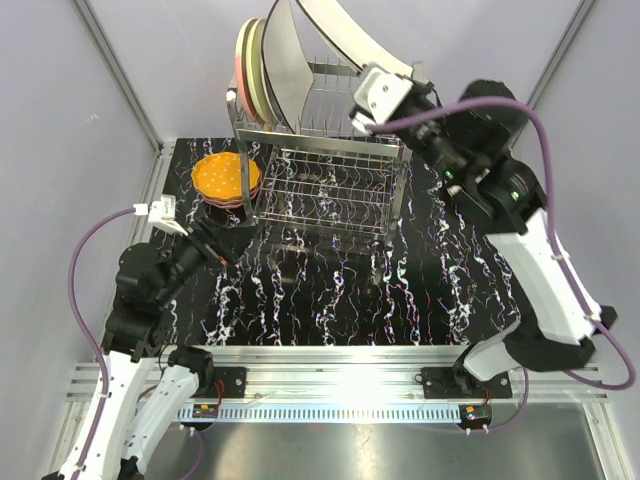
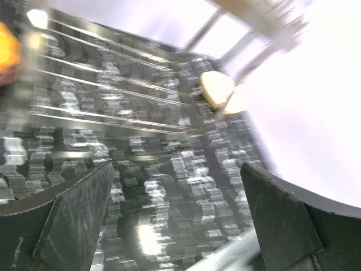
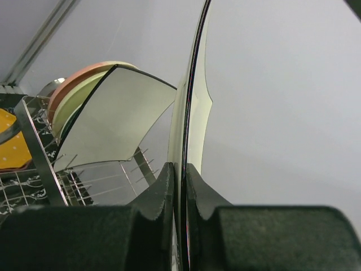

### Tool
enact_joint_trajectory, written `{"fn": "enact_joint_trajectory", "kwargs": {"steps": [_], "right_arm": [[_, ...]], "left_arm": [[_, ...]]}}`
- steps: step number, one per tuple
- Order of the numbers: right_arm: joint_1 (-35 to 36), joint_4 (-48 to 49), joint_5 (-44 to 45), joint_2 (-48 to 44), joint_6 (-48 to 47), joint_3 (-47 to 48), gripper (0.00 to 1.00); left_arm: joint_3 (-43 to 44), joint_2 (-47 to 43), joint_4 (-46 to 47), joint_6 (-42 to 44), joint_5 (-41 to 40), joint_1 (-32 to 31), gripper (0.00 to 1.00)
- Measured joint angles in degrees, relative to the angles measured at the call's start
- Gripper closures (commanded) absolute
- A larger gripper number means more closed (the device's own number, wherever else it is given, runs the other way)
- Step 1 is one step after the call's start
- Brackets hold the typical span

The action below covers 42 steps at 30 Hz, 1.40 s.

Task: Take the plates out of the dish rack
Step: Pass the plate from the right arm to the left

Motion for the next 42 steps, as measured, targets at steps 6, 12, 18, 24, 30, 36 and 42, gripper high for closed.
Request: {"fn": "enact_joint_trajectory", "kwargs": {"steps": [6,12,18,24,30,36,42], "right_arm": [[3.15,2.51,-0.83,-14.25,-11.26,-15.39,1.0],[3.26,2.32,-3.85,-27.08,-22.67,-30.03,1.0],[3.28,1.11,-8.17,-36.41,-33.83,-42.93,1.0],[3.3,-1.11,-13.11,-42.07,-42.97,-53.83,1.0],[3.3,-3.89,-17.73,-44.48,-49.13,-60.5,1.0],[3.3,-4.09,-21.66,-45.75,-51.95,-64.35,1.0],[4.85,-2.84,-23.17,-45.77,-53.4,-65.72,1.0]], "left_arm": [[0.33,0.96,4.79,-19.15,3.76,0.0,0.01],[0.33,0.9,9.49,-35.28,5.07,0.02,0.01],[1.14,1.86,13.05,-42.34,8.41,0.02,0.01],[3.52,6.05,18.03,-42.88,14.29,0.0,0.01],[4.57,9.33,21.0,-42.05,20.26,0.02,0.01],[4.72,12.39,20.63,-39.6,24.68,0.0,0.01],[5.03,14.84,16.9,-35.93,25.7,-1.92,0.04]]}}
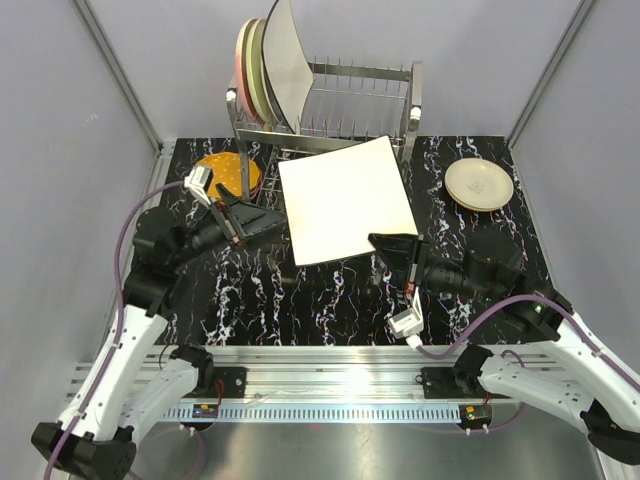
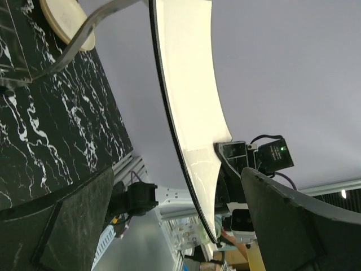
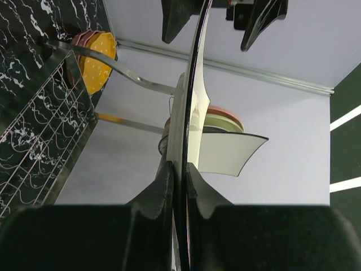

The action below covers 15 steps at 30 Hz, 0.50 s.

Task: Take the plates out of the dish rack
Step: Pass the plate from the right arm to the left

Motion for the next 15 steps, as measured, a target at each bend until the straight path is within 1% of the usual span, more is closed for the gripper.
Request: {"fn": "enact_joint_trajectory", "kwargs": {"steps": [1,2,4,5,7,8,9,10,11,12,14,15], "right_arm": [[0.72,0.59,0.04,0.07,-0.28,-0.48,1.0],[1.38,0.98,0.11,0.15,-0.59,-0.83,1.0],[3.72,1.68,0.48,0.52,-1.05,-1.55,1.0],[5.03,1.92,0.76,0.79,-1.14,-1.9,1.0],[7.69,2.58,1.31,1.27,-1.49,-2.71,1.0],[9.09,2.84,1.77,1.51,-1.68,-3.15,1.0],[10.16,3.08,2.14,1.75,-1.81,-3.52,1.0],[10.99,3.52,3.1,1.79,-2.14,-3.76,1.0],[11.47,2.89,4.09,1.84,-1.95,-3.98,1.0],[11.61,3.61,4.76,1.81,-2.05,-4.5,1.0],[12.0,5.51,5.03,1.68,-2.4,-4.55,0.99],[12.28,6.12,4.94,1.55,-2.4,-4.55,0.97]], "left_arm": [[0.07,0.46,-0.33,0.52,-0.09,-1.22,0.06],[0.2,0.87,-0.52,0.98,-0.2,-2.43,0.1],[0.44,2.19,-0.9,2.05,-0.79,-5.86,0.15],[0.48,2.89,-0.98,2.47,-1.03,-7.34,0.32],[0.48,4.15,-0.96,2.71,-1.51,-9.53,0.56],[0.48,4.61,-0.85,2.95,-1.79,-10.05,0.67],[0.46,4.9,-1.16,3.17,-2.05,-10.32,0.83],[0.28,4.9,-1.68,3.17,-2.36,-10.27,0.9],[0.22,4.85,-0.87,1.29,-2.32,-10.1,0.96],[0.44,4.46,0.04,0.04,-2.86,-9.97,1.0],[0.52,3.15,1.05,-0.7,-3.52,-9.88,1.0],[0.52,2.4,1.14,-0.72,-3.85,-9.88,1.0]]}}
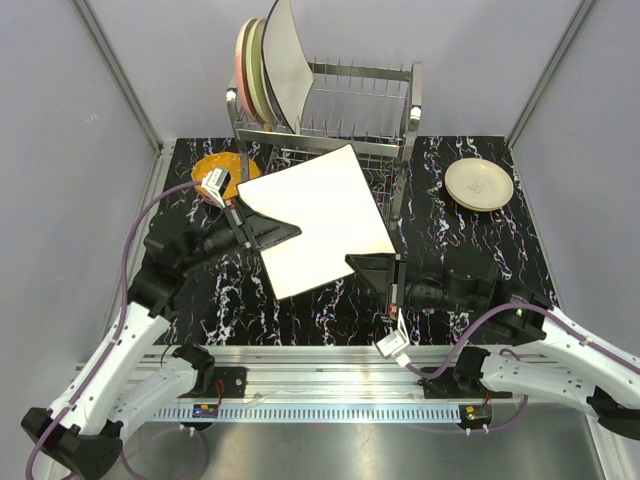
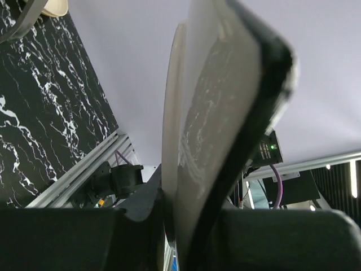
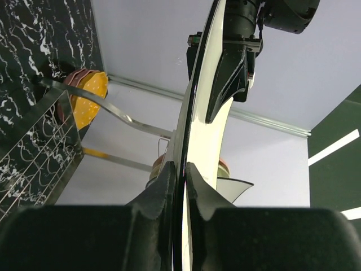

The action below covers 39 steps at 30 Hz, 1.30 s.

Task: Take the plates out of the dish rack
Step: Pass the plate from the right arm to the left, then place the plate on the table

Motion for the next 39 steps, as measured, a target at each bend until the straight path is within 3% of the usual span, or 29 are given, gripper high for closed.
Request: {"fn": "enact_joint_trajectory", "kwargs": {"steps": [2,3,5,6,10,12,13,17,21,24,28,32,39], "right_arm": [[0.44,0.7,-0.13,-0.09,-0.11,-0.04,0.88],[0.68,1.09,-0.22,-0.24,-0.22,-0.31,0.73],[0.81,1.53,-0.24,-0.55,-0.35,-1.25,0.6],[0.81,1.66,-0.04,-0.74,-0.35,-1.81,0.46],[0.81,1.6,1.36,-1.57,0.37,-3.96,0.16],[0.81,1.29,2.12,-2.08,0.85,-5.01,0.09],[0.81,1.09,2.49,-2.49,1.05,-5.6,0.01],[0.9,-1.2,4.61,-4.92,1.73,-7.56,0.0],[0.96,-9.77,9.86,-6.27,5.77,-5.51,0.0],[0.85,-15.13,17.97,-3.45,11.54,4.98,0.0],[0.74,-14.84,23.17,-0.94,20.72,16.74,0.0],[0.72,-17.35,25.7,-2.45,27.71,17.2,0.0],[-0.98,-20.24,27.41,-2.71,38.45,12.28,0.0]], "left_arm": [[-0.2,-1.46,0.0,0.57,-0.39,-0.02,1.0],[-0.76,-2.16,0.72,0.83,-0.48,0.17,1.0],[-2.95,-3.63,2.99,1.68,-0.28,0.74,1.0],[-4.52,-4.26,3.98,2.08,0.09,1.4,1.0],[-12.44,-6.21,7.37,1.84,3.8,5.64,1.0],[-14.95,-6.01,8.44,1.88,5.9,7.5,1.0],[-15.87,-5.75,8.76,2.1,6.71,8.07,1.0],[-18.4,-4.79,9.46,5.6,9.94,10.19,1.0],[-18.45,-2.49,8.26,12.79,12.11,11.32,1.0],[-18.8,0.11,2.86,23.65,11.8,12.13,1.0],[-20.41,4.22,-6.75,33.22,8.85,12.55,1.0],[-20.59,5.84,-12.24,39.56,6.99,12.55,1.0],[-23.5,10.88,-8.57,41.31,6.78,12.55,1.0]]}}
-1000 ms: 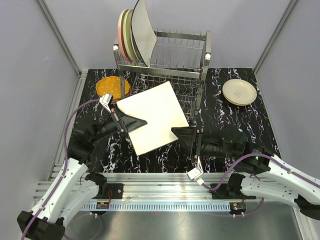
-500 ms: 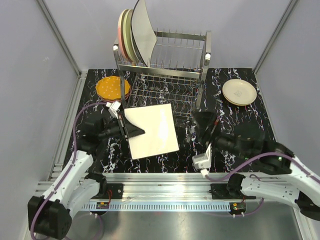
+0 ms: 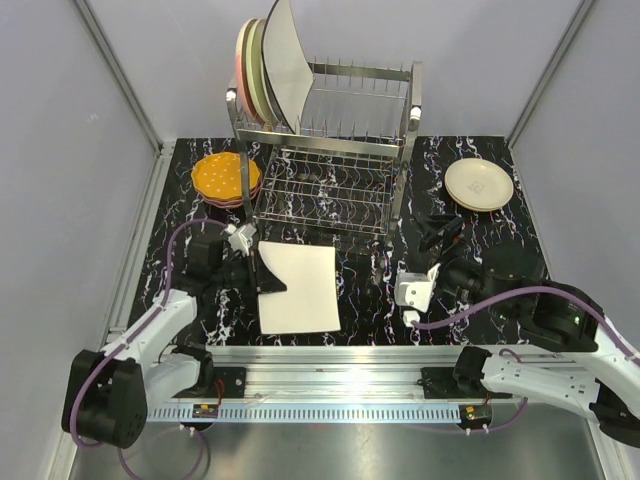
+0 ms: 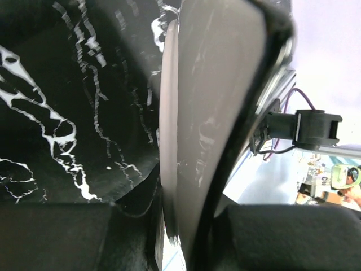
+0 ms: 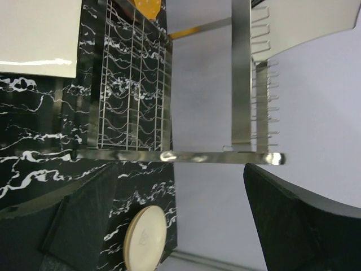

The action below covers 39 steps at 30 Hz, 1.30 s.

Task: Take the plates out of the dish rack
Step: Place the plate on the table

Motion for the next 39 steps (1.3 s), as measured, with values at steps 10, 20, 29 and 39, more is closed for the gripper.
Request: {"fn": "enact_joint_trajectory", "kwargs": {"steps": [10,20,29,39], "right_arm": [[-6.58,-0.37,0.68,3.56,17.0,-0.98,0.0],[-8.11,0.92,-0.74,4.35,26.47,-3.06,0.0],[-8.24,3.06,-0.7,9.42,34.62,0.52,0.0],[-10.08,3.5,-0.7,16.0,41.7,7.98,0.0]], "left_arm": [[-3.91,14.86,18.56,-9.97,0.0,-0.42,1.0],[-0.85,29.11,28.06,-14.05,1.75,-2.1,0.63],[1.64,25.16,18.78,-8.74,-6.82,-2.75,0.01],[1.68,7.17,2.82,-2.95,-25.59,-2.73,0.01]]}}
